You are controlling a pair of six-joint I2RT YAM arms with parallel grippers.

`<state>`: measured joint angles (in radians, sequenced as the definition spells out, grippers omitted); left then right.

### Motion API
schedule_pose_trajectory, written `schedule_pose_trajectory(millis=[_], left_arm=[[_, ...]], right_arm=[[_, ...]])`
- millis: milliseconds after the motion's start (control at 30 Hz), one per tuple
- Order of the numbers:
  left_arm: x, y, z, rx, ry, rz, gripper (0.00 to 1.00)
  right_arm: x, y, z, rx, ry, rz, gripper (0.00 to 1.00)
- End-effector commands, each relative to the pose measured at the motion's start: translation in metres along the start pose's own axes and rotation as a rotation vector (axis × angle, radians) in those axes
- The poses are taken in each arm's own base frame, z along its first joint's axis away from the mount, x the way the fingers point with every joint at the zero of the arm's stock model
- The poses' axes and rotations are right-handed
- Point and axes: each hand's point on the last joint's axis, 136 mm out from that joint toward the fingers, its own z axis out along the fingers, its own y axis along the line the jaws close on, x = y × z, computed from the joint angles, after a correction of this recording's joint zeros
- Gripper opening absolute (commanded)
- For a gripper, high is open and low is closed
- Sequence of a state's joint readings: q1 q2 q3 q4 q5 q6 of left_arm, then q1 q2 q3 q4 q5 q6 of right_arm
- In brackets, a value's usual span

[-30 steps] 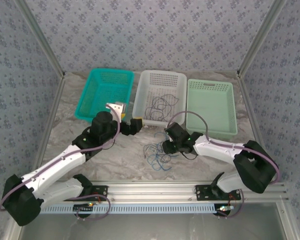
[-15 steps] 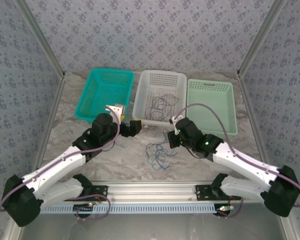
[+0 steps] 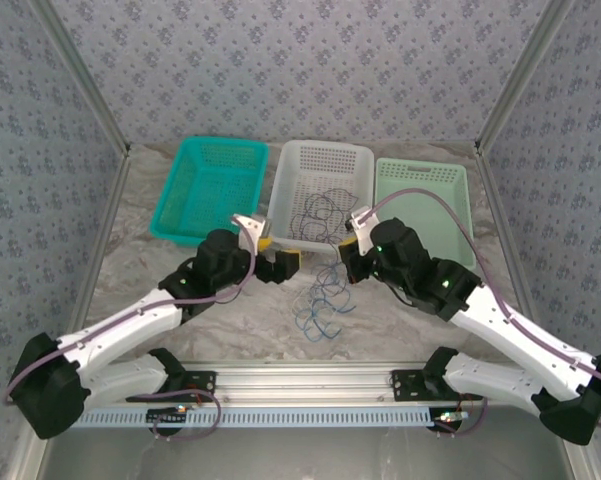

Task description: Untangle the cables

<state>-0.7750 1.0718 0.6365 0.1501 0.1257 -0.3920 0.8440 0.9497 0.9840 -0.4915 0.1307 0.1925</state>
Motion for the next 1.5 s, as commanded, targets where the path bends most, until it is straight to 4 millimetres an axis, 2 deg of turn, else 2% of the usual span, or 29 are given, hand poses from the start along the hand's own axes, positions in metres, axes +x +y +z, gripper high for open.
schedule_pose_trajectory(millis=[0,133,333,567,700,900,1067,1267,1333,1400,1467], left_arm=[[-0.020,-0.022,0.004,0.073,-0.040,0.048,0.97],[-0.022,-0.033,0.007,0.117,-0.041,0.068,0.97],[-0.027,-0.036,0.006,0.124,-0.069,0.088,0.96],[-0.063,-0.045,-0.012,0.113,-0.189,0.165,0.98],[-0.076,-0.062,-0.017,0.187,-0.227,0.203,0.98],[-0.074,-0.083,-0.013,0.311,-0.222,0.251,0.95],[-0.070,-0.091,-0.008,0.358,-0.194,0.289,0.91],[-0.069,-0.094,0.002,0.373,-0.162,0.308,0.81],[-0.069,-0.097,0.003,0.389,-0.157,0.313,0.70],[-0.069,-0.099,0.006,0.393,-0.142,0.317,0.49],[-0.066,-0.098,0.009,0.388,-0.122,0.318,0.33]], right_arm=[[-0.026,0.008,-0.017,-0.053,-0.065,-0.015,0.00],[-0.035,0.011,-0.024,-0.082,-0.079,-0.008,0.00],[-0.039,0.019,-0.030,-0.153,-0.098,-0.032,0.00],[-0.032,0.029,-0.028,-0.250,-0.069,-0.067,0.00],[-0.028,0.033,-0.025,-0.285,-0.051,-0.065,0.00],[-0.026,0.039,-0.023,-0.348,-0.028,-0.054,0.00],[-0.027,0.041,-0.026,-0.382,-0.032,-0.039,0.00],[-0.027,0.051,-0.029,-0.461,-0.027,-0.022,0.00],[-0.024,0.053,-0.028,-0.474,-0.010,-0.019,0.00],[-0.020,0.051,-0.025,-0.467,0.004,-0.013,0.00],[-0.019,0.047,-0.024,-0.455,0.006,-0.006,0.00]])
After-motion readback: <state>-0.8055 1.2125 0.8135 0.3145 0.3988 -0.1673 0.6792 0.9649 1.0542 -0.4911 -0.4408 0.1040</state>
